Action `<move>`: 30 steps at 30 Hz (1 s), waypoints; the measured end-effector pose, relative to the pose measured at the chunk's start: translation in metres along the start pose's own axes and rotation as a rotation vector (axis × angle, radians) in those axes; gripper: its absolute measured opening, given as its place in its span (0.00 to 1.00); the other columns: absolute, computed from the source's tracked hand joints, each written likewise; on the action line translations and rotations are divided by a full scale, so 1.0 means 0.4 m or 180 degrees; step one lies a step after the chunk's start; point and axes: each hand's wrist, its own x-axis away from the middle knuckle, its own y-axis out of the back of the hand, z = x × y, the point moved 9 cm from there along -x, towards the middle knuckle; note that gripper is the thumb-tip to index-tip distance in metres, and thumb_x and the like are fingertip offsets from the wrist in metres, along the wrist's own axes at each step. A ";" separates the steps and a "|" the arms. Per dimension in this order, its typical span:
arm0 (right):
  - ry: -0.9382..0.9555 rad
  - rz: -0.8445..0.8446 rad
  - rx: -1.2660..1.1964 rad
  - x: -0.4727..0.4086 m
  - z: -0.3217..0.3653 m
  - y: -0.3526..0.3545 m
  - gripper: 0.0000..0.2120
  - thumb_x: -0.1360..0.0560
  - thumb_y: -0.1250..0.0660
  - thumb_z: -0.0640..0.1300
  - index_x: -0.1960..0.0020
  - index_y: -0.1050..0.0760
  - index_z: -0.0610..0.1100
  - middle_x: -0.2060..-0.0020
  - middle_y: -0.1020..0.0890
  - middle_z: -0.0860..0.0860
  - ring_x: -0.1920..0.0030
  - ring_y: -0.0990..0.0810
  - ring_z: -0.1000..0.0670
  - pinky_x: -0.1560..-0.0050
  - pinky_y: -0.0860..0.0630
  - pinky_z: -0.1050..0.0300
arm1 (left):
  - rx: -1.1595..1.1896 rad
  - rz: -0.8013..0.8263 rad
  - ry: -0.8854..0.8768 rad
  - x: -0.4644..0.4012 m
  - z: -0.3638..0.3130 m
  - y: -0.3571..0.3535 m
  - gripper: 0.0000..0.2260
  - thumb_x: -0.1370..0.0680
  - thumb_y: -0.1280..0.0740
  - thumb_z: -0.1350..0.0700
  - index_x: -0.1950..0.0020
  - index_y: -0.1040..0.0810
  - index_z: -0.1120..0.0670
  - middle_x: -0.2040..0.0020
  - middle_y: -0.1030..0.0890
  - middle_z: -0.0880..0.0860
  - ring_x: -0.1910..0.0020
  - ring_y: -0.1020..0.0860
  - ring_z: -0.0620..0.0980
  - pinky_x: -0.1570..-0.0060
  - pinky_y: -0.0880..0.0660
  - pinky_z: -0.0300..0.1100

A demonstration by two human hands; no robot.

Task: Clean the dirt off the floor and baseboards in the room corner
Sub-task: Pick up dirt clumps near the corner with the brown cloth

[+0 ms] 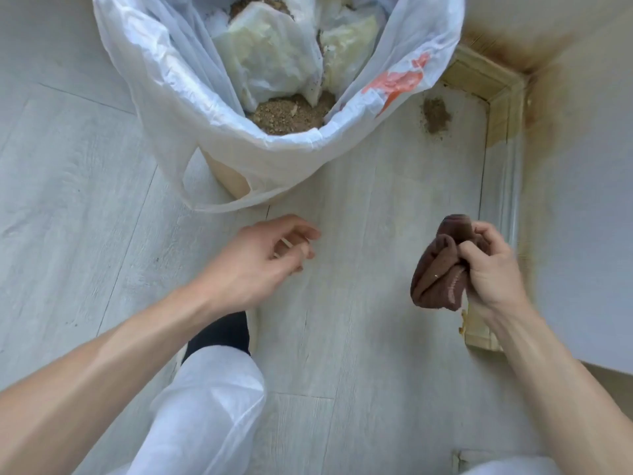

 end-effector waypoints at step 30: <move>0.0014 0.2396 -0.0507 0.038 0.690 -0.501 0.22 0.32 0.38 0.38 0.38 0.25 0.35 0.49 0.28 0.40 0.54 0.25 0.42 0.52 0.23 0.49 | -0.2296 -0.1274 -0.0673 -0.043 -0.443 0.336 0.31 0.22 0.53 0.48 0.19 0.36 0.50 0.18 0.37 0.49 0.20 0.38 0.50 0.22 0.41 0.49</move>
